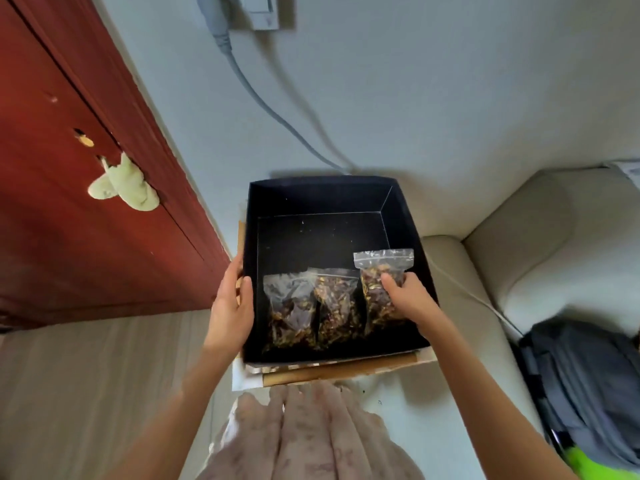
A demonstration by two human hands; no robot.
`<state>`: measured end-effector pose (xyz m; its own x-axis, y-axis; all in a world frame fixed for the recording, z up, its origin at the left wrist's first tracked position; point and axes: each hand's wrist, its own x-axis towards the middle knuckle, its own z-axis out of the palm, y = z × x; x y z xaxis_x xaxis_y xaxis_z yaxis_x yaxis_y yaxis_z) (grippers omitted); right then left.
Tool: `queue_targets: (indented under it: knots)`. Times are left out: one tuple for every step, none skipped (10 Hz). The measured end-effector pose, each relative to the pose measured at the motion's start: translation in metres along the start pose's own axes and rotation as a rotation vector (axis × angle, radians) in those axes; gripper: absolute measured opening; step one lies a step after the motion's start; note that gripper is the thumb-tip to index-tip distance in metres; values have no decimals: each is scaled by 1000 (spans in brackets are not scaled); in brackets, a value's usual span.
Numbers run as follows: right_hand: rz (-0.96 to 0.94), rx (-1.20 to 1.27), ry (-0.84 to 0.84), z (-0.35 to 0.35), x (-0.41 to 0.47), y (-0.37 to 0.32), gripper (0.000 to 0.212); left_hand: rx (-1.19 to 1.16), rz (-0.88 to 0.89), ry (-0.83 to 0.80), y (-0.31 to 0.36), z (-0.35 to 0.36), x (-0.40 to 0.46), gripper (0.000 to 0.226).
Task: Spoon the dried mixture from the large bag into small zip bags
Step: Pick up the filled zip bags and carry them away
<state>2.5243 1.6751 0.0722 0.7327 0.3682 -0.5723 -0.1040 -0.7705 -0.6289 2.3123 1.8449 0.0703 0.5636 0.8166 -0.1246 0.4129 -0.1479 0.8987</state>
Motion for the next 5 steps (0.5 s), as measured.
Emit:
queue_targets:
  knots:
    - [45, -44, -89, 5, 8, 8, 52, -12, -40, 81, -4, 7, -3, 42]
    - [68, -103, -148, 7, 14, 13, 50, -15, -52, 137, -4, 11, -2, 40]
    - [91, -164, -182, 6, 16, 14, 51, -24, -53, 159, -4, 14, -4, 39]
    - [12, -318, -147, 10, 17, 15, 51, -16, -46, 175, -5, 14, -4, 39]
    - [-2, -352, -91, 6, 8, 6, 58, -4, -39, 177, -5, 12, -4, 39]
